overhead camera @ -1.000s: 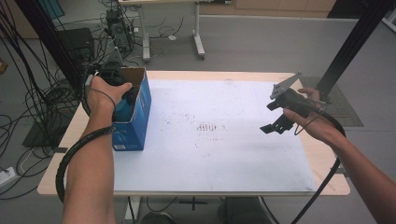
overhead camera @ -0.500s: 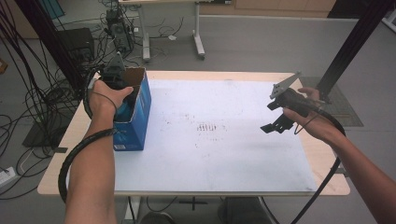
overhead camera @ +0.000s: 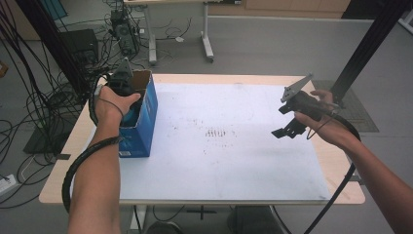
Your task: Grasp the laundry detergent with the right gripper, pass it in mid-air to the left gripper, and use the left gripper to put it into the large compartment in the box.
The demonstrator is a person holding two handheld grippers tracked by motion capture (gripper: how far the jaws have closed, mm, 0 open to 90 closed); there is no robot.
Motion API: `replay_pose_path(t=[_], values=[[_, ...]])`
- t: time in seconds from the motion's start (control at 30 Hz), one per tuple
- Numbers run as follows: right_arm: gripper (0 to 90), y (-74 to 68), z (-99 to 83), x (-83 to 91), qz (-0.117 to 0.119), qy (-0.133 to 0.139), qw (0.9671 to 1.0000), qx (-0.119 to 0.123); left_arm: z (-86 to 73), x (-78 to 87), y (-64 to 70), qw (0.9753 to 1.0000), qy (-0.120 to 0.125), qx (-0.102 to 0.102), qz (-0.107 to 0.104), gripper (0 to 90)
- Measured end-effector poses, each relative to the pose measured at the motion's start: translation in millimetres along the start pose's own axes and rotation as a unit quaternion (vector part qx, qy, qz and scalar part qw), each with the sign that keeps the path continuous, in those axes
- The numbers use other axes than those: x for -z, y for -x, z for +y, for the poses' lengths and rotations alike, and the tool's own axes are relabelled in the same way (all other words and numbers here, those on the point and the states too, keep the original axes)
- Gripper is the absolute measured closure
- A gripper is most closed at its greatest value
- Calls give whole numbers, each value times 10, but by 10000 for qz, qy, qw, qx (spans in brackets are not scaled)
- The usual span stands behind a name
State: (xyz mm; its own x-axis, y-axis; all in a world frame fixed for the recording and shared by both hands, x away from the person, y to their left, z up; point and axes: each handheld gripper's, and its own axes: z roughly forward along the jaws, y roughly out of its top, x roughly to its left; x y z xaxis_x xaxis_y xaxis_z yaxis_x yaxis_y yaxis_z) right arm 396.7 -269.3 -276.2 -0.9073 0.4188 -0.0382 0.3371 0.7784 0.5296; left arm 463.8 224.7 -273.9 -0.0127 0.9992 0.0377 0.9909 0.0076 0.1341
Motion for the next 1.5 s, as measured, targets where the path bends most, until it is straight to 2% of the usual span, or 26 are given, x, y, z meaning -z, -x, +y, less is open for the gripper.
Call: replay_pose_path(t=[1.5], values=[[50, 61, 55, 35, -31, -248, 9996, 162, 1, -13, -29, 10000, 17, 11, -59, 363]])
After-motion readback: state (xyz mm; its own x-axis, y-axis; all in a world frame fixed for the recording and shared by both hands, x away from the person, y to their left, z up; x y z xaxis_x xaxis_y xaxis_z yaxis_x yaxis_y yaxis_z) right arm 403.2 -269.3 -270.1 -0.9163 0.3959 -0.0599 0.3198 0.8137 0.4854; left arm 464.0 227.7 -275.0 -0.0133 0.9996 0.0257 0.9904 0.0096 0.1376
